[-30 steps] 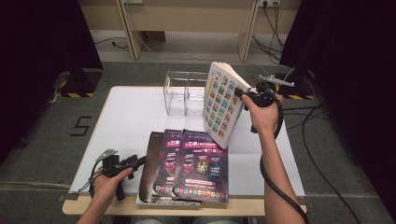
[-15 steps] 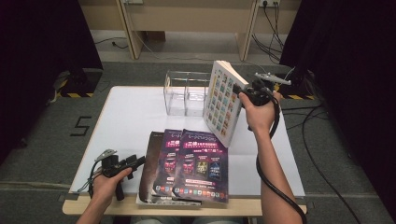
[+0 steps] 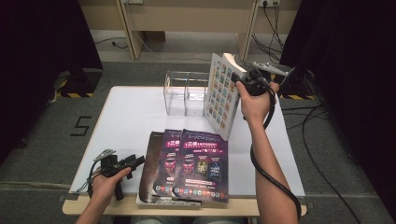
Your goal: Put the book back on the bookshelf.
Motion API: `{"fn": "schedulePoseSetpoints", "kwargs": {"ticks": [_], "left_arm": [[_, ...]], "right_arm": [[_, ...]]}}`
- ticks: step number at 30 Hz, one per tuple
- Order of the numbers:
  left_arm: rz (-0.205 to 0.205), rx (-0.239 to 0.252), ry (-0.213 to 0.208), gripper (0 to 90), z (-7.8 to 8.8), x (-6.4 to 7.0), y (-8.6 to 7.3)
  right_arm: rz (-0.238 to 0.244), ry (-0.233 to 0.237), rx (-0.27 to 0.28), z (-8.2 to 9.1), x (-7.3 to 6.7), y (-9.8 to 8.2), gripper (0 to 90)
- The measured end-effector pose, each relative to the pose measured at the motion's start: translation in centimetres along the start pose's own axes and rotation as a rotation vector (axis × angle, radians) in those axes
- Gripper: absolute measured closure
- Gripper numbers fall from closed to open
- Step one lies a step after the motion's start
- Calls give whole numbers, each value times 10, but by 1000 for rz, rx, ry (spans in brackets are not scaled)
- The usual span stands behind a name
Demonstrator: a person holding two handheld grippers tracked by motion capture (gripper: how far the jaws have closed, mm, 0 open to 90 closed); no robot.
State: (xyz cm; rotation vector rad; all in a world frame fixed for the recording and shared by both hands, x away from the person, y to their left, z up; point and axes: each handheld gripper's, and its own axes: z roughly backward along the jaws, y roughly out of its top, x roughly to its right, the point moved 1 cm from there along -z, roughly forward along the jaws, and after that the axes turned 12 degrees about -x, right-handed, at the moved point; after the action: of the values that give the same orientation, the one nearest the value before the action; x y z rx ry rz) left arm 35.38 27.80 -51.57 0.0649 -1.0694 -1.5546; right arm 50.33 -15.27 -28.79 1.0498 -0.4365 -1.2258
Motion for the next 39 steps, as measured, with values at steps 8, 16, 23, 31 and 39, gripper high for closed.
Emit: {"fn": "schedulePoseSetpoints", "kwargs": {"ticks": [8,16,23,31,39], "left_arm": [[4,1,-1,435,1,-1,0],[5,3,-2,435,1,-2,0],[7,4,-3,435,2,-2,0],[7,5,-2,436,2,-4,1],[7,2,-2,436,1,-4,1]], "right_arm": [[4,-22,50,-4,-8,22,741],[-8,-44,102,-10,-7,43,741],[-15,-54,112,-26,-7,54,740],[-22,-77,112,-47,-7,52,740],[-27,-87,78,-66,-4,34,739]]}}
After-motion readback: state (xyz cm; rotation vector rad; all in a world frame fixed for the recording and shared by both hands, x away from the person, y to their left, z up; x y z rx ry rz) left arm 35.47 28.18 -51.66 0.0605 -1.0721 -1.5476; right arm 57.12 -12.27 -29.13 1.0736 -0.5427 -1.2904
